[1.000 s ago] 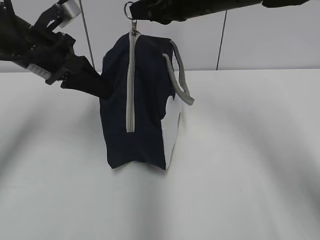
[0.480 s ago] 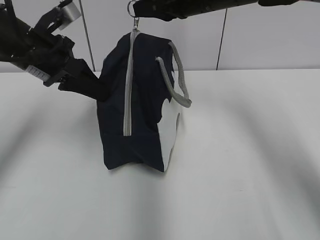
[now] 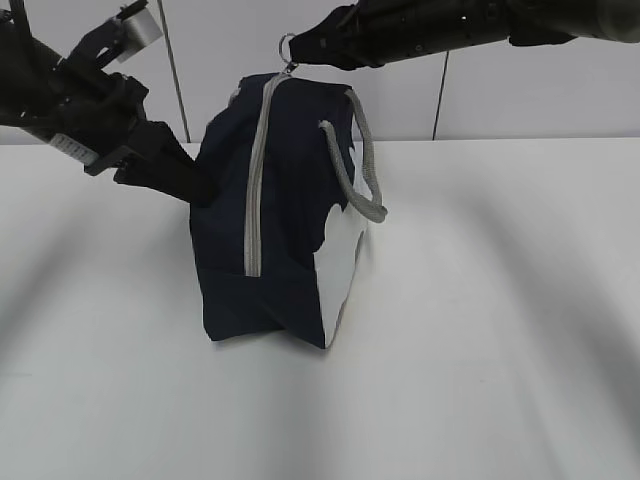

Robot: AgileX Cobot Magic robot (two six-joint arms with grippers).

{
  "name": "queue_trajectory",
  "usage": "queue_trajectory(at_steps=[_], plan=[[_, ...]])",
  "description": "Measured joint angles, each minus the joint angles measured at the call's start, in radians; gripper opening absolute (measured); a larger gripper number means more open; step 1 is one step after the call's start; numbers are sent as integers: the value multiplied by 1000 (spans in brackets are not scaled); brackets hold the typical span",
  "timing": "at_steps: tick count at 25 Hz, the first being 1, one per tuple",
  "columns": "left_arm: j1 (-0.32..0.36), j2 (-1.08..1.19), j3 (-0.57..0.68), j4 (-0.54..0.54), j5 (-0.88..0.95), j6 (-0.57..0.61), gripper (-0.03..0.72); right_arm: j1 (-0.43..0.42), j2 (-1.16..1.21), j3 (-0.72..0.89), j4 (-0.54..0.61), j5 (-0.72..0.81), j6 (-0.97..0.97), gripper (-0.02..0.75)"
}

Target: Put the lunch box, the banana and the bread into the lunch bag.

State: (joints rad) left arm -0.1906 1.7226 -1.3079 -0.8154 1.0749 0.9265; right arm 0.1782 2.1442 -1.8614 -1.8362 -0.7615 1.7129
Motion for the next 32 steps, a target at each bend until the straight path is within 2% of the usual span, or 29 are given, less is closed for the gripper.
queue_trajectory(at_steps=[18,32], plan=[[0,0,0,37,11,16,3,-11,228,-303,12,-5,24,-16],[-8,0,0,45,13,46,3,-17,326,-372,59,24,33,-16]])
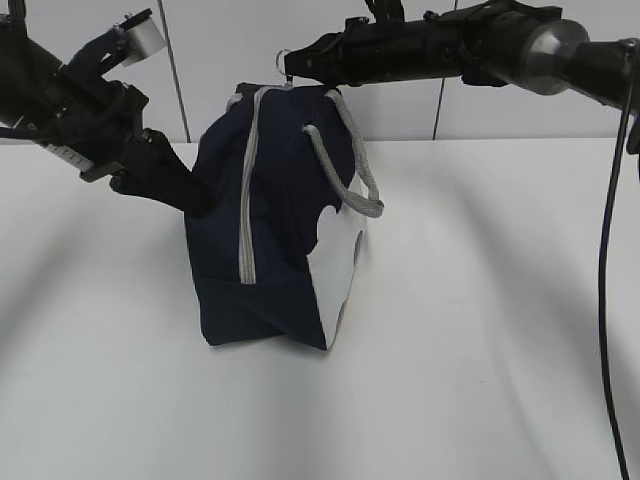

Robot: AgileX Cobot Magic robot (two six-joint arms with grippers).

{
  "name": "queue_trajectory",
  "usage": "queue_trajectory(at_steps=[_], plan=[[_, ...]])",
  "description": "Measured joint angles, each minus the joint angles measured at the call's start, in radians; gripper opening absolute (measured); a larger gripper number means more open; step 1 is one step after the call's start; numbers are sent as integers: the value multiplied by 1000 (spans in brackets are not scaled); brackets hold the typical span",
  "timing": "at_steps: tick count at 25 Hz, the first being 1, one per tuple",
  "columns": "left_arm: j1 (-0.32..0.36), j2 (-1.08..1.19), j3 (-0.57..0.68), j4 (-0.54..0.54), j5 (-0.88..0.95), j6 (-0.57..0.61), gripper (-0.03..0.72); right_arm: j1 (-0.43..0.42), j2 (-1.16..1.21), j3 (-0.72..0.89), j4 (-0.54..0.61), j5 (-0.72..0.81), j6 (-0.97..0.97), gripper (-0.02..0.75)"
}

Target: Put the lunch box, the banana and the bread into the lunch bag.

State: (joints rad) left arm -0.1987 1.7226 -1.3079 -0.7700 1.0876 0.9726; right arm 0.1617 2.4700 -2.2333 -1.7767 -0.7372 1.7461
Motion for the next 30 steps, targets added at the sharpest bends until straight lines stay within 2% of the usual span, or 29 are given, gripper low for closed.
queue_trajectory(at_steps=[7,10,13,18,20,23,26,30], plan=[[0,0,0,-3,10,9,4,-5,0,-20,4,-79,47,-16],[0,0,0,-5,8,-24,36,-8,-4,-22,-30,-139,92,-16],[7,1,-12,-5,7,-84,128,-8,-24,-22,-90,-160,141,-16],[35,-4,-88,-5,27,-144,412,-19,-59,-22,-103,-169,171,-16],[51,-13,-116,-5,38,-151,473,-26,-65,-22,-103,-169,176,-16],[68,-28,-152,-5,14,-209,502,-28,-65,-22,-103,-169,194,-16],[73,-30,-168,-22,-113,-313,508,-28,-65,-22,-103,-171,198,-16],[76,-4,-176,-143,-259,-338,508,-30,-65,-22,-103,-171,200,-16]])
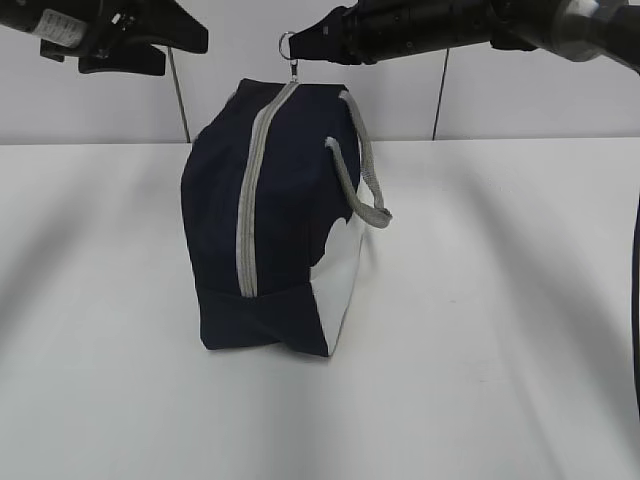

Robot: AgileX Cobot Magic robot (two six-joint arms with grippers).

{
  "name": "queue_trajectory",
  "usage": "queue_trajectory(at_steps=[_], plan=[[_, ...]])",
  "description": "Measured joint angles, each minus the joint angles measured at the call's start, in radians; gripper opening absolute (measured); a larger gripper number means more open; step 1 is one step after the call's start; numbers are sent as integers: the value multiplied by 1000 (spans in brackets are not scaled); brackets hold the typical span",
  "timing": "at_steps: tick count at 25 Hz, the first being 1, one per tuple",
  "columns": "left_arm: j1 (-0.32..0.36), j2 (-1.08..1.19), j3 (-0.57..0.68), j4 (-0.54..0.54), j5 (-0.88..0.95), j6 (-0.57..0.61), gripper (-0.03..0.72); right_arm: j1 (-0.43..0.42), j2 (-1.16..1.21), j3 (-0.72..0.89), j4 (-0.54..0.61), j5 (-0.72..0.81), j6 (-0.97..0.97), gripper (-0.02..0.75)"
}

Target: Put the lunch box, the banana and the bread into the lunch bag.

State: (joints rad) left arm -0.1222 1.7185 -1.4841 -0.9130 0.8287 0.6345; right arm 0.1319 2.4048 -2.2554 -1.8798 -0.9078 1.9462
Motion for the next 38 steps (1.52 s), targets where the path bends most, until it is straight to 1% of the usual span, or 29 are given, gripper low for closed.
queue_trajectory(at_steps=[4,8,11,14,21,26,28,31,33,38], plan=[[-1,74,-23,-104,-69,7,486,0,0,0,0,0,2,-16],[-14,155,-44,-204,-94,73,448,0,0,0,0,2,2,-16],[-20,196,-47,-251,-100,96,419,0,0,0,0,2,2,-16],[-24,217,-47,-266,-102,104,401,0,0,0,0,2,2,-16],[-55,220,-48,-298,-130,129,396,-1,0,0,0,2,5,-16],[-59,246,-50,-314,-129,131,384,-1,0,0,0,3,5,-16],[-59,260,-50,-326,-127,131,348,-1,0,0,0,4,5,-16],[-59,264,-50,-337,-122,131,239,-1,0,0,0,6,5,-16],[-59,264,-50,-345,-122,131,195,-1,0,0,0,10,5,-16],[-59,264,-50,-354,-120,131,158,-1,0,0,0,20,14,-16]])
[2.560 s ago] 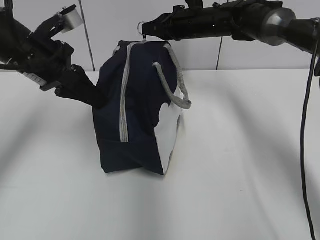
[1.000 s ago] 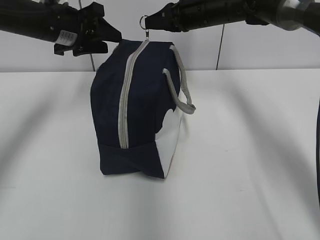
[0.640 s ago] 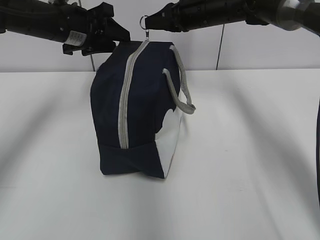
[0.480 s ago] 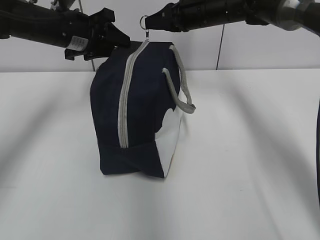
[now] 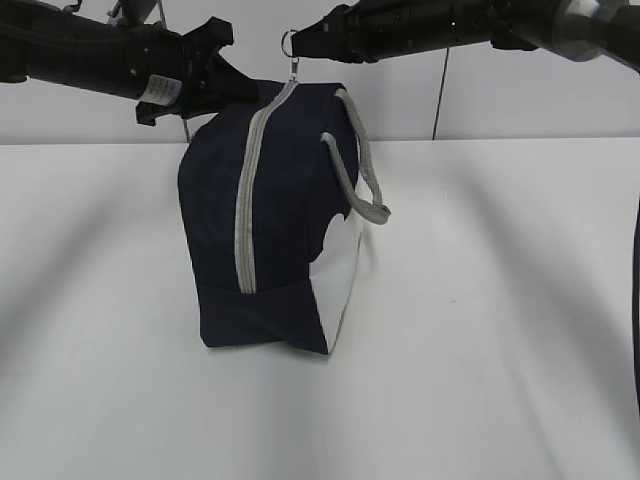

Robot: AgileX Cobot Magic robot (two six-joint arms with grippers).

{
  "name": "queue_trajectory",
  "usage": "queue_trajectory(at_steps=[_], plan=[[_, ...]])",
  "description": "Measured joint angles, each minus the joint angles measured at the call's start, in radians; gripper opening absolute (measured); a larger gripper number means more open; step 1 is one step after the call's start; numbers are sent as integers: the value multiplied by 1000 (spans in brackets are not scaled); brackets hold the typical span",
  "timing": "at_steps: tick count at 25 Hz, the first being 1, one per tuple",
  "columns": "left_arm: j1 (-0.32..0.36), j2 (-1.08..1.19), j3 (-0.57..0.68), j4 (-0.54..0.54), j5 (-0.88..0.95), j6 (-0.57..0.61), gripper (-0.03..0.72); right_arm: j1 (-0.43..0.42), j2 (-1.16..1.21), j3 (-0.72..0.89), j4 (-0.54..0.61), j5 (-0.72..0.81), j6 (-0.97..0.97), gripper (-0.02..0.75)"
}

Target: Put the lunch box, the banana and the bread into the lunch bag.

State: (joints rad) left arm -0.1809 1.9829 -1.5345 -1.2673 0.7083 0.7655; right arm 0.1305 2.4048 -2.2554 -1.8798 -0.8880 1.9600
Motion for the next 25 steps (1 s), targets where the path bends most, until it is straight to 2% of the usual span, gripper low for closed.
queue_trajectory(at_steps=[5,11,25], plan=[[0,0,0,0,12,22,39,0,0,0,0,21,29,-16],[0,-22,0,0,34,59,32,0,0,0,4,36,45,-16],[-17,-32,0,4,117,96,32,2,28,0,128,61,21,-16]])
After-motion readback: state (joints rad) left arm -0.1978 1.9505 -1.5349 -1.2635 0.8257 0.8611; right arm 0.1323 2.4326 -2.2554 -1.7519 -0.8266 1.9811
